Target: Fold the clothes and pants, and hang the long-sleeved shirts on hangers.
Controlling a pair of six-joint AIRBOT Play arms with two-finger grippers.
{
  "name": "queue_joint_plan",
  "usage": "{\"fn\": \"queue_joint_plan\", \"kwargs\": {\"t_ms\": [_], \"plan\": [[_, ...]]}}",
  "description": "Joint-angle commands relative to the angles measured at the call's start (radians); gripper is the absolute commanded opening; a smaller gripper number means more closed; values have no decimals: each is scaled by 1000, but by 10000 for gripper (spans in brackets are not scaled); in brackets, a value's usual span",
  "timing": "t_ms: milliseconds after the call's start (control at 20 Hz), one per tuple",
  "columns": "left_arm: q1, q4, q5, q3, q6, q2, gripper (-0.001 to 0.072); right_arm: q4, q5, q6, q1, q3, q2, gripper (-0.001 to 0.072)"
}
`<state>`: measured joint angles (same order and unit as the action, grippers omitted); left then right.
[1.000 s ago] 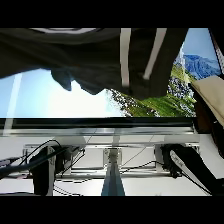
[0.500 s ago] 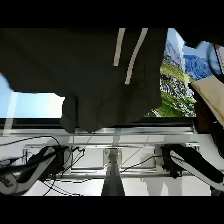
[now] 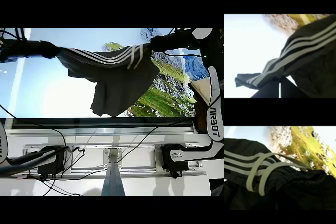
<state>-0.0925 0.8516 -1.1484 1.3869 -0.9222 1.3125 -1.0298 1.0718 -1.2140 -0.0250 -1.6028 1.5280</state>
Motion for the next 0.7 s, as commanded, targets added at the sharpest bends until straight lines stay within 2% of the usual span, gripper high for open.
{"fn": "queue_joint_plan", "kwargs": {"t_ms": [0, 50, 150, 300, 500, 600, 650], "plan": [[56, 19, -323, 0, -168, -2, 4, -61, 14, -9, 84, 0, 38, 23], [80, -1, -400, -2, -182, -2, 4, -77, 25, -8, 109, 0, 38, 23], [161, -12, -428, -23, -222, -2, 4, -103, 68, -3, 155, 0, 39, 23], [327, -15, -305, -121, -286, -2, 4, -165, 185, 29, 201, 0, 46, 22], [562, -15, -108, -288, -323, -2, 5, -348, 389, 90, 212, 0, 72, 23], [663, -14, -7, -350, -327, 0, 6, -377, 439, 91, 212, 0, 91, 23], [705, -13, 32, -368, -327, 5, 84, -368, 431, 91, 212, 1, 97, 43]]}}
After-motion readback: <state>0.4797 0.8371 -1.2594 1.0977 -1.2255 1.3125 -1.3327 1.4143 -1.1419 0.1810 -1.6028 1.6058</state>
